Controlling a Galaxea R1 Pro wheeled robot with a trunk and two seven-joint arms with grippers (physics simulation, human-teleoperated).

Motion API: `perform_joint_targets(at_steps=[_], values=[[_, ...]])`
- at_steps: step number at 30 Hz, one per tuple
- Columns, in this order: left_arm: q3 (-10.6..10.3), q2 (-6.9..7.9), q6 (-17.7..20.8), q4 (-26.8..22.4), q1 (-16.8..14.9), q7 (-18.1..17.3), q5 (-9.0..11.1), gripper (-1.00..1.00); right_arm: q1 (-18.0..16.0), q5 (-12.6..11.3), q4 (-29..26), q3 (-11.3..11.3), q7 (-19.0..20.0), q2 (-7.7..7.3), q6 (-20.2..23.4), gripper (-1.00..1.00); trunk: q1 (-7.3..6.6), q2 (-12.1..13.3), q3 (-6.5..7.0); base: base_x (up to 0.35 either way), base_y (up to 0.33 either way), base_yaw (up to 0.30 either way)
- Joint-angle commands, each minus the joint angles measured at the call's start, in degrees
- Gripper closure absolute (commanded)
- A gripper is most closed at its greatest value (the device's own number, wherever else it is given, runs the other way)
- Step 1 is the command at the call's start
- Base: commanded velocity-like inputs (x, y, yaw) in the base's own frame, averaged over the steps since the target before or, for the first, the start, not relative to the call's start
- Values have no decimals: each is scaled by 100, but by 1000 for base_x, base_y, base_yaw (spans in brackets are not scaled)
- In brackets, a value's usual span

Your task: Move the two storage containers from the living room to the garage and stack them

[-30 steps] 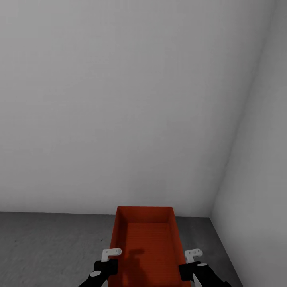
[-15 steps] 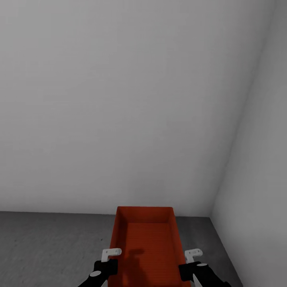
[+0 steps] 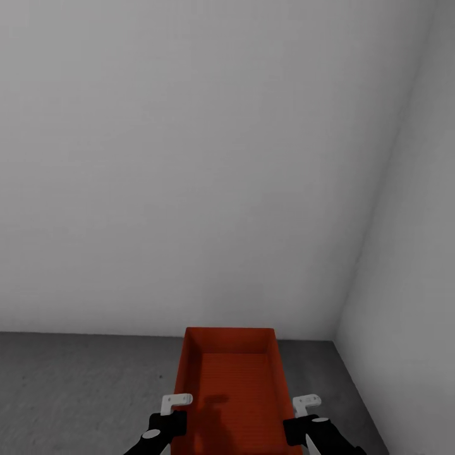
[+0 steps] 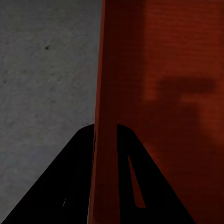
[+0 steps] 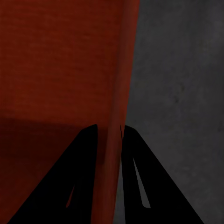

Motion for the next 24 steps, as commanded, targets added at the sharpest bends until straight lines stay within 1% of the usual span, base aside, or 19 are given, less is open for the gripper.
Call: perform_joint_targets(at_steps=[1,24], values=[[-21,237,-17,-14,-7,19,-3,100,-1,-65,-2,49,47,-60,38,100,22,-44,-24,0,0,0],[-21,237,-17,-14,-7,19,-6,100,-1,-65,-2,40,51,-60,37,100,527,-967,-437,0,0,0]])
